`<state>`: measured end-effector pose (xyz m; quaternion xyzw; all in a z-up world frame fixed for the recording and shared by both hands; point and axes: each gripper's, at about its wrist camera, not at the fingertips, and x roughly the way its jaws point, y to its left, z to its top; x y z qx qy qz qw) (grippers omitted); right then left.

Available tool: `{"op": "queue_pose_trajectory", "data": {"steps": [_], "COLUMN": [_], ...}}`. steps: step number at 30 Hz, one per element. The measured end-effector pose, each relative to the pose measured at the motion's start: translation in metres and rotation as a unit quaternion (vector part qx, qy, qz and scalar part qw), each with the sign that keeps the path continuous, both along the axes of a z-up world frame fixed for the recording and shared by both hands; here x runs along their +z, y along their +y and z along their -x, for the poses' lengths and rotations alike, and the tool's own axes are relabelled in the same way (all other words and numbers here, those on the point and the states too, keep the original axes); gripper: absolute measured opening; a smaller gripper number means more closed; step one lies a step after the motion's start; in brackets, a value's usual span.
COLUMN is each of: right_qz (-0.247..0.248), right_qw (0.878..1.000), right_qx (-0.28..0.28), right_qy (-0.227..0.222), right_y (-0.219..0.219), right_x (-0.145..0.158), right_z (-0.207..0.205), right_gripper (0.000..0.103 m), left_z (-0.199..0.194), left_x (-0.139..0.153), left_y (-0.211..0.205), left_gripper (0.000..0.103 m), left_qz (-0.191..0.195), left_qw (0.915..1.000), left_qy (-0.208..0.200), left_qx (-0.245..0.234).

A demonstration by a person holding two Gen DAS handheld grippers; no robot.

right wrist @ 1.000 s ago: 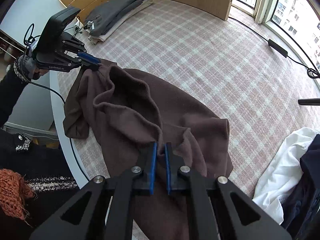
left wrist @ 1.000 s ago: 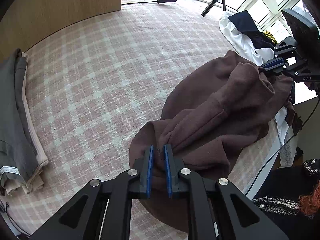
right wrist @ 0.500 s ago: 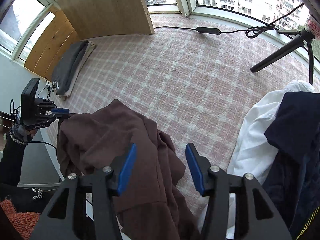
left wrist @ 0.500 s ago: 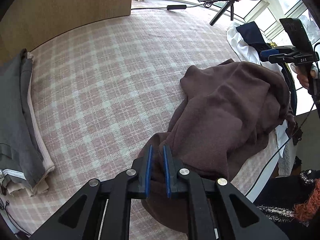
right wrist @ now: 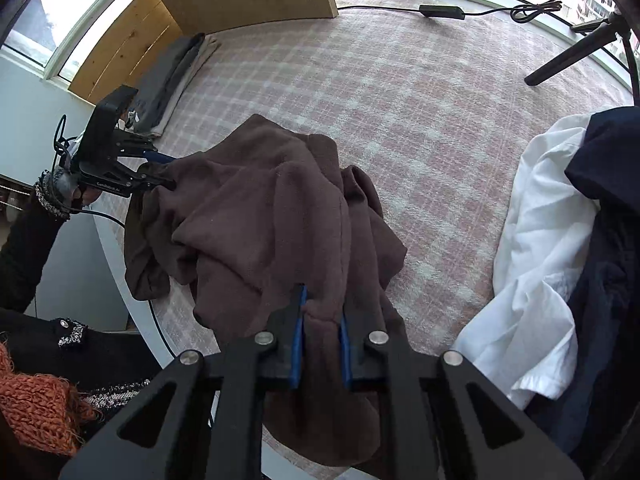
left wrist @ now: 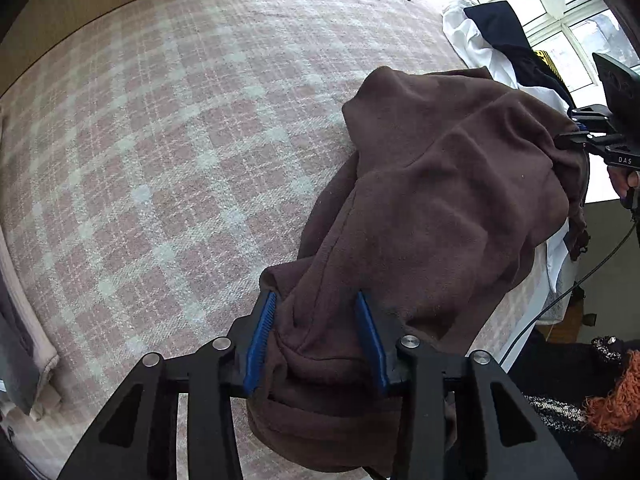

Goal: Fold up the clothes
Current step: 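Grasp the brown garment with the right tool while the left tool keeps holding its hem, then lift the brown garment up off the mat with both tools, holding it stretched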

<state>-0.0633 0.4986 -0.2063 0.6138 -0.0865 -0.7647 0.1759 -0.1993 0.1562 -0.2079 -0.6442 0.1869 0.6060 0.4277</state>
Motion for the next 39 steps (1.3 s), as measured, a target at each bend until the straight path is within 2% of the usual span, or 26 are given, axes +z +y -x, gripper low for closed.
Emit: {"op": "queue_pose_trajectory", "data": {"steps": [2,3,6,8,12,14,16,17,18,19,21,22,24,27,28,30,34,35,37,39], "right_qz": [0.000,0.000,-0.022,-0.031,-0.066,-0.093,-0.126,-0.140,-0.148,-0.156,-0.170,-0.169,-0.158,-0.193,-0.200,-0.196,-0.183,-0.176,-0.167,-0.154], "right_qw": [1.000,0.999,0.996,0.993,0.980,0.967,0.949,0.940,0.930,0.921,0.905,0.900,0.895,0.891,0.893,0.904,0.919,0.921,0.922,0.919], "right_qx": [-0.014,-0.024,-0.046,-0.056,-0.070,-0.078,-0.088,-0.094,-0.102,-0.108,-0.114,-0.115,-0.120,-0.122,-0.124,-0.132,-0.184,-0.203,-0.247,-0.294], "right_qy": [0.021,0.032,0.073,0.098,0.174,0.224,0.274,0.298,0.320,0.340,0.374,0.386,0.400,0.391,0.383,0.357,0.297,0.281,0.248,0.215], "right_y": [0.005,0.009,0.012,0.010,0.008,0.004,0.000,-0.003,-0.006,-0.009,-0.015,-0.018,-0.020,-0.031,-0.033,-0.028,0.005,0.018,0.049,0.083], "right_x": [0.014,0.021,0.046,0.065,0.128,0.173,0.219,0.244,0.267,0.288,0.326,0.341,0.363,0.360,0.352,0.328,0.259,0.242,0.211,0.183], "right_z": [-0.014,-0.021,-0.039,-0.042,-0.039,-0.039,-0.043,-0.048,-0.053,-0.059,-0.075,-0.083,-0.096,-0.111,-0.116,-0.127,-0.165,-0.179,-0.207,-0.235], "right_gripper": [0.011,0.011,0.010,0.009,0.009,0.009,0.009,0.009,0.009,0.009,0.009,0.009,0.009,0.009,0.009,0.009,0.009,0.009,0.009,0.009], "left_z": [-0.006,-0.010,-0.020,-0.021,-0.012,-0.003,0.001,0.001,0.000,-0.002,-0.004,-0.004,-0.010,-0.015,-0.016,-0.029,-0.051,-0.057,-0.069,-0.093], "left_x": [0.016,0.025,0.061,0.088,0.160,0.210,0.265,0.291,0.317,0.344,0.394,0.419,0.450,0.438,0.422,0.374,0.280,0.261,0.228,0.202], "left_y": [-0.008,-0.012,-0.024,-0.025,-0.018,-0.013,-0.017,-0.019,-0.022,-0.027,-0.048,-0.059,-0.078,-0.083,-0.079,-0.059,0.003,0.022,0.060,0.099], "left_gripper": [0.020,0.017,0.014,0.014,0.013,0.011,0.010,0.010,0.002,0.001,0.000,0.000,0.000,0.000,0.000,0.002,0.003,0.004,0.012,0.022], "left_qz": [-0.021,-0.031,-0.072,-0.089,-0.102,-0.112,-0.132,-0.136,-0.136,-0.137,-0.175,-0.194,-0.221,-0.215,-0.212,-0.194,-0.182,-0.176,-0.162,-0.155], "left_qw": [0.9995,0.9989,0.9953,0.9929,0.9835,0.9716,0.9546,0.9453,0.9339,0.9200,0.9080,0.9016,0.8921,0.9044,0.9110,0.9289,0.9568,0.9616,0.9681,0.9668], "left_qy": [0.015,0.022,0.046,0.068,0.147,0.208,0.267,0.296,0.330,0.366,0.378,0.383,0.390,0.367,0.353,0.315,0.217,0.196,0.161,0.139], "left_qx": [0.018,0.027,0.045,0.041,0.024,0.013,0.007,0.006,0.011,0.024,0.043,0.053,0.054,0.039,0.025,-0.010,-0.066,-0.077,-0.102,-0.148]}}
